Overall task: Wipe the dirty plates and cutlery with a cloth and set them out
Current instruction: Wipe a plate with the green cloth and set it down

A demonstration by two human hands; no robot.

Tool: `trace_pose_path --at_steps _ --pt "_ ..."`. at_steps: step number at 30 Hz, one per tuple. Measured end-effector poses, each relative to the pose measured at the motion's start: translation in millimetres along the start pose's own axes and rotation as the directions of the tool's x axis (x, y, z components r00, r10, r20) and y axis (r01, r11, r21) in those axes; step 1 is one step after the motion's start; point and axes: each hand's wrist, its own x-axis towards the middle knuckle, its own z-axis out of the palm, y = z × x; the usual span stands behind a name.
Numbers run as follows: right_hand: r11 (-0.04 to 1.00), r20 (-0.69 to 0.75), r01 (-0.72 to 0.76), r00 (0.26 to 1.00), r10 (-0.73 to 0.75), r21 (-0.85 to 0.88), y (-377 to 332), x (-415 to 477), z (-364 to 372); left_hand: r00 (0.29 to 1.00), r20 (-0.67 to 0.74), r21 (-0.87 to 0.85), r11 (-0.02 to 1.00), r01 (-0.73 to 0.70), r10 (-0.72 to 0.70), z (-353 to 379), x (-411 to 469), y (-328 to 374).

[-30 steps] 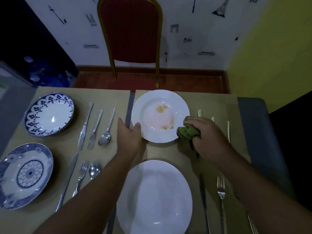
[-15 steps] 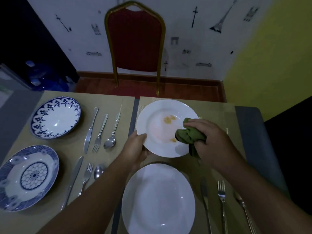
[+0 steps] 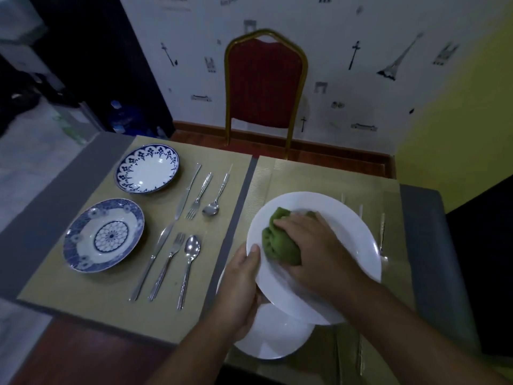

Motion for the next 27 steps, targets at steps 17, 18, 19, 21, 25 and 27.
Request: trace_pose_path --at_steps 17,18,19,21,25,27 --pt "0.986 -0.139 -0.159 0.979 0.151 -0.047 -78 -22 41 0.992 0.127 0.026 1.0 -0.006 0.002 -95 -17 27" --pt "0.991 -0.135 -0.131 0.983 0.128 -0.014 -84 -25 48 0.99 0.141 0.031 0.999 0.009 -0.013 -93 -20 24" --pt "0.994 -0.129 -0.108 0.986 0.107 -0.001 -89 -22 52 0.987 0.155 0.035 0.999 0.027 -0.032 -90 -23 21" --pt "0.991 -0.129 -0.133 0.983 0.134 0.013 -93 -4 50 0.983 0.18 0.033 0.999 0.031 -0.036 -86 -27 15" --pt "0.991 -0.067 -0.1 0.992 0.107 0.094 -100 10 31 0.989 0.147 0.012 0.999 -0.031 0.029 -86 -23 30" --pt "0.993 0.058 0.018 0.998 -0.024 0.115 -102 -4 28 0.994 0.099 0.013 0.998 -0.056 0.054 -89 -18 38"
